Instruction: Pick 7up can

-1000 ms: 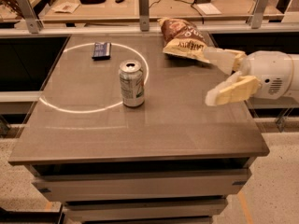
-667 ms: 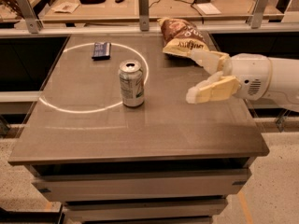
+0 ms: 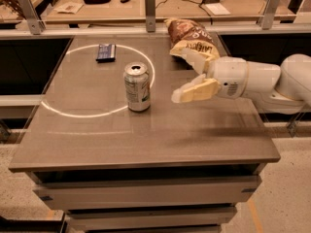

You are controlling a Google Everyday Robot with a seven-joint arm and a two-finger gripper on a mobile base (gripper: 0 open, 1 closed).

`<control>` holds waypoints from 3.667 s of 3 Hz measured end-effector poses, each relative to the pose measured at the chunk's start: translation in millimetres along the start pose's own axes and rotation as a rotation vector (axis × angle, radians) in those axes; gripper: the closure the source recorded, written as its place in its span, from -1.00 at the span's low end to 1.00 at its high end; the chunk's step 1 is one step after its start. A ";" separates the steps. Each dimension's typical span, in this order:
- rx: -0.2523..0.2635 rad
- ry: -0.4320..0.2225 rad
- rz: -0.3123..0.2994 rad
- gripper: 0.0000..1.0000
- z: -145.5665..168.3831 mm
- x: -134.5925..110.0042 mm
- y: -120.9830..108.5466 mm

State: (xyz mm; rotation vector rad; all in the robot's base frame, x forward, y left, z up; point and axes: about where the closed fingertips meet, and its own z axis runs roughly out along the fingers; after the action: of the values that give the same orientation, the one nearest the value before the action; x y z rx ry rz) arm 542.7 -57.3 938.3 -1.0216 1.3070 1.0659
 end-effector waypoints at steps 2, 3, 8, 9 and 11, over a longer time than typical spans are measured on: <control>-0.071 0.111 -0.123 -1.00 21.3 29.1 -27.8; -0.145 0.141 -0.146 -1.00 39.6 39.0 -23.4; -0.333 0.193 -0.166 -1.00 104.3 63.4 -11.4; -0.346 0.218 -0.163 -0.63 100.7 65.6 -5.9; -0.315 0.250 -0.088 0.31 76.2 63.4 1.9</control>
Offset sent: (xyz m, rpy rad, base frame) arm 0.0395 0.0252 -0.0500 -0.2524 -0.1615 0.1643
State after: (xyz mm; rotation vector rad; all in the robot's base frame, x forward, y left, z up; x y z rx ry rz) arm 556.7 18.7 876.2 -1.4743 1.3018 1.1253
